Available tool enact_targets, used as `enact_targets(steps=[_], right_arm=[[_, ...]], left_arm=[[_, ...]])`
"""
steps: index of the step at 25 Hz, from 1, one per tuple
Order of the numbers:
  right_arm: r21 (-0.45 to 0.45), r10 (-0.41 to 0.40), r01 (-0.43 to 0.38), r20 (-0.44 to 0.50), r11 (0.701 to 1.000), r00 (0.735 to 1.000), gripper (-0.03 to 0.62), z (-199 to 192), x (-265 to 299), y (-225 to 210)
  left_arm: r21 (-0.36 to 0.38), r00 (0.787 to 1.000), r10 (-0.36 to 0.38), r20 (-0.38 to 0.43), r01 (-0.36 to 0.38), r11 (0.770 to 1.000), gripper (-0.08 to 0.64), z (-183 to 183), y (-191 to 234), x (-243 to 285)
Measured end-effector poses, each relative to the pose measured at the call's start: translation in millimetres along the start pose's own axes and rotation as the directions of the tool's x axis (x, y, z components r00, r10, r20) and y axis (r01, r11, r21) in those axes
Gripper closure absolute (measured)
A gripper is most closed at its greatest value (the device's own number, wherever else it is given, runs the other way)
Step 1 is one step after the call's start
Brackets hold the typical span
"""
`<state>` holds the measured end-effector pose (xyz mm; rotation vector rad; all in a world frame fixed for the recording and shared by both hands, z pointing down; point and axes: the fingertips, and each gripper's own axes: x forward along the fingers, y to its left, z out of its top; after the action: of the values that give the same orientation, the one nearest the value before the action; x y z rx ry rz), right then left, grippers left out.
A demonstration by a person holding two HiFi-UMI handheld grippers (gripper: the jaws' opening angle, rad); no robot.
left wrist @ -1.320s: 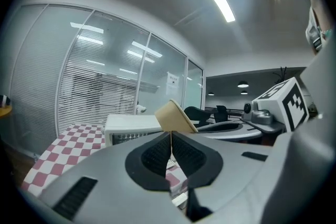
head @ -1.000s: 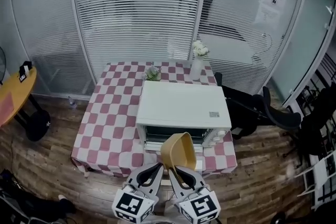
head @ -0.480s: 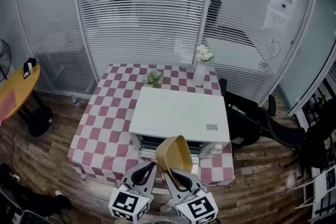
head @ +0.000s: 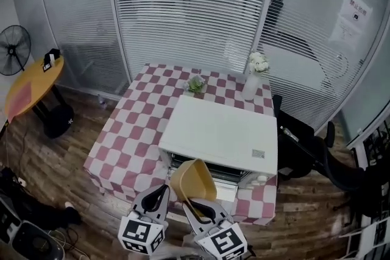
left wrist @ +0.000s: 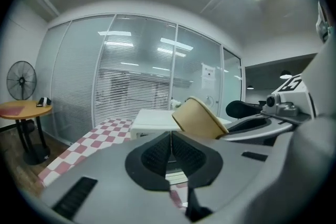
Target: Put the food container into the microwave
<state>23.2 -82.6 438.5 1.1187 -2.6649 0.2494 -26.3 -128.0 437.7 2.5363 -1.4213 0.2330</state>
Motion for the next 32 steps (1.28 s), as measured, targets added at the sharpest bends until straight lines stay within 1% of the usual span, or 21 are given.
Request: enact_targets(steps=[3,6,9,14,19,24,28,32], right_arm=[[-0.005,0.046,-0.046,-0.029,0.999,0.999,0.58,-8.1,9.2,6.8],[0.0,0.085,-0.085,-0.066,0.996,0.994,0.58,-19.4,21.0,12.2],[0.011,0.111,-0.111,-0.103,0.994,0.988,0.581,-33.8,33.0,14.9],[0.013,0.135,-0.135,-0.139,0.991,0.981,0.581,-61.5,46.1,14.1],[0.018,0.128,-0.127,-0.2,0.992,0.971,0.581,-80.7,49.9,-0.7],[0.011,0.097,-0.097,-0.256,0.995,0.962,0.581,-100.5,50.0,-30.8],[-0.025,0.072,-0.083,-0.298,0.996,0.952,0.581,-114.2,47.7,-57.0],[-0.074,0.044,-0.072,-0.321,0.995,0.946,0.581,-118.6,48.5,-77.8]], left_arm=[[-0.021,0.998,0.055,-0.024,-0.056,0.998,0.546,-11.0,15.9,-9.1],[-0.035,0.996,0.086,-0.036,-0.087,0.996,0.546,-17.0,24.6,-15.8],[-0.043,0.994,0.097,-0.046,-0.099,0.994,0.546,-19.4,28.4,-18.0],[-0.05,0.994,0.094,-0.062,-0.097,0.994,0.546,-23.6,29.4,-15.3],[-0.05,0.994,0.08,-0.076,-0.084,0.995,0.546,-22.6,23.6,-4.2],[-0.047,0.995,0.066,-0.081,-0.07,0.996,0.546,-20.2,14.0,13.2],[-0.057,0.996,0.062,-0.066,-0.066,0.996,0.546,-15.3,2.7,28.2],[-0.06,0.997,0.052,-0.061,-0.056,0.997,0.546,-14.6,-8.2,39.2]])
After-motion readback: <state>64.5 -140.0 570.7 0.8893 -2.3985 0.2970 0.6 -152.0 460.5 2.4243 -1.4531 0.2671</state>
